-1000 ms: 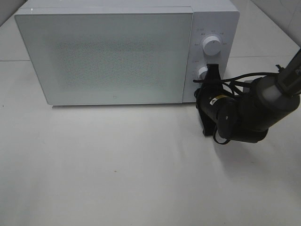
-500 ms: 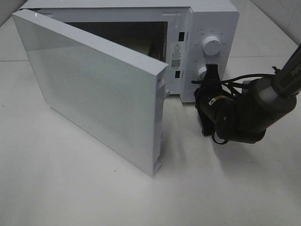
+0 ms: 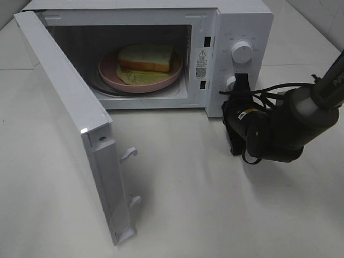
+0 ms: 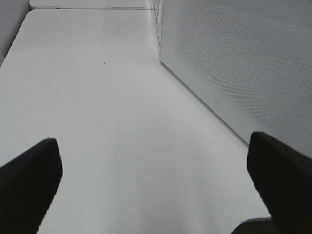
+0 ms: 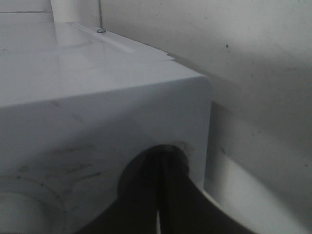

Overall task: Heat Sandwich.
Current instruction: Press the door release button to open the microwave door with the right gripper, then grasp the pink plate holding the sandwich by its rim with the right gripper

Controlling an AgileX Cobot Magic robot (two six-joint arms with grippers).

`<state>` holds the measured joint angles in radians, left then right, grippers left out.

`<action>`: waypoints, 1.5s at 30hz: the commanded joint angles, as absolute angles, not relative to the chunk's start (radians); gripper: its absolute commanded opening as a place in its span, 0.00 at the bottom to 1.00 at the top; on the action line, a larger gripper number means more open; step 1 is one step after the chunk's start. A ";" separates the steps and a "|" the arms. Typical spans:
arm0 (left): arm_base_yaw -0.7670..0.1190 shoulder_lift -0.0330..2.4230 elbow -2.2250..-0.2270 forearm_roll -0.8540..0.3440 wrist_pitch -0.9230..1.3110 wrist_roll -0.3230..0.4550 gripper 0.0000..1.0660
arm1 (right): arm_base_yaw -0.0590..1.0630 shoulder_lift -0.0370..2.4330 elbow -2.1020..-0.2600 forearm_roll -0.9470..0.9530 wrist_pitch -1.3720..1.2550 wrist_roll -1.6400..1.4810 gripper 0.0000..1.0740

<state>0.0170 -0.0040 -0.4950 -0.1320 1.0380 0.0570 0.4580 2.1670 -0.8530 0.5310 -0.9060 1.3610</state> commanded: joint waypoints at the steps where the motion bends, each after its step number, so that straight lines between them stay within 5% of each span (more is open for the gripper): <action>1: 0.021 -0.028 -0.492 -0.136 1.034 0.054 0.92 | 0.422 2.163 -0.932 0.498 -1.015 1.345 0.00; 45: 0.021 -0.028 -0.492 -0.136 1.034 0.054 0.92 | 0.422 1.892 -0.679 0.403 -0.612 1.266 0.01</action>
<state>0.0170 -0.0040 -0.4950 -0.1320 1.0380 0.0570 0.4280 1.9330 -0.6950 0.4160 -0.6520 1.3120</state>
